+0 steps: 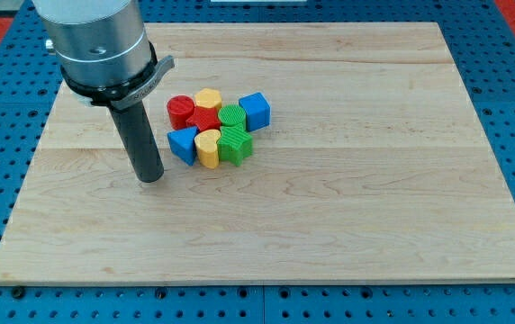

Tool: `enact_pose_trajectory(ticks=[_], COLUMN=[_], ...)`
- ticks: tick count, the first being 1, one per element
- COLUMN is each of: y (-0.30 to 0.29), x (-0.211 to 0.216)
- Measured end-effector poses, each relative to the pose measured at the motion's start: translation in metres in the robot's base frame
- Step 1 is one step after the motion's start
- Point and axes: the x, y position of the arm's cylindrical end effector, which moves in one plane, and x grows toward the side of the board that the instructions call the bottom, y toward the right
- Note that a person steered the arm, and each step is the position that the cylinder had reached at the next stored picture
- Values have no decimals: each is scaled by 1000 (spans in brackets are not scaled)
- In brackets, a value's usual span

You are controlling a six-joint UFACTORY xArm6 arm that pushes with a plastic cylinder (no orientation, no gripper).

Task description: Separate the group of blocks

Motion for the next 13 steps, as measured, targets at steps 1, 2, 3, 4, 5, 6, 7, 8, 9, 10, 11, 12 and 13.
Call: enact_pose_trajectory(ticks=[1,2,3,4,5,6,7,8,9,10,11,12,13], y=[5,5,7,24,96,140,125,131,118,95,54,28,44], x=[4,11,13,16,-10,-12,-46,-78,-102,-128,-140,-139,-137])
